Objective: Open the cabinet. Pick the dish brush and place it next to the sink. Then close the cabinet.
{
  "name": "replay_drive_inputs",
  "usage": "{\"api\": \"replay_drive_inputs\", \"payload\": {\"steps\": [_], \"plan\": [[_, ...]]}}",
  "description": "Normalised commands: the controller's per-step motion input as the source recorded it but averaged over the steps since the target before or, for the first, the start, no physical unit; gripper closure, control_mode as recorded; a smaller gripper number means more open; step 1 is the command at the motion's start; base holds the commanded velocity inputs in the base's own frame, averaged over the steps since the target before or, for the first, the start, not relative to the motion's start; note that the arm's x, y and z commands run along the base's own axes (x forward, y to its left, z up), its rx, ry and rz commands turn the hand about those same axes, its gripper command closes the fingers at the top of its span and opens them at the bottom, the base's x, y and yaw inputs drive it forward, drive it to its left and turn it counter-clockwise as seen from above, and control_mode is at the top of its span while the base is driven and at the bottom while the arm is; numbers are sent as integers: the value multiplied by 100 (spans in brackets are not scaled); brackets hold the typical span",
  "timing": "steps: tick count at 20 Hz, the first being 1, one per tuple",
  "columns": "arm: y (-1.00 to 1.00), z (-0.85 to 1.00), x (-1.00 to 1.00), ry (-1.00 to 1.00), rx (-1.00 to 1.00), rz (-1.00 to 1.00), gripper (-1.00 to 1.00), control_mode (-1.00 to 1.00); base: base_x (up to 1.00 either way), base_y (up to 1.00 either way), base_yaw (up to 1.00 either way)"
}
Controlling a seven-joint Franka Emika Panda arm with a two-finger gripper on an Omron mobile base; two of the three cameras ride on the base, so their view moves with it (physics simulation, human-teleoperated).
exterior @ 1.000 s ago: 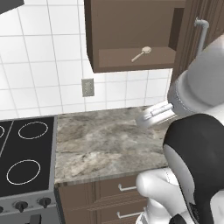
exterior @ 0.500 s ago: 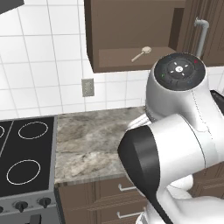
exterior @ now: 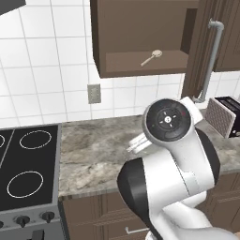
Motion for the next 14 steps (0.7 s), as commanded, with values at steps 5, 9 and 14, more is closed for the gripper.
{"api": "replay_drive_inputs", "payload": {"steps": [5,9,14], "plan": [[18,13,7,5,-13,0,-100,-100,0,0,0],[27,27,0,11,-16,0,-100,-100,0,0,0],[4,9,18,7,-17,0,-100,-100,0,0,0]]}}
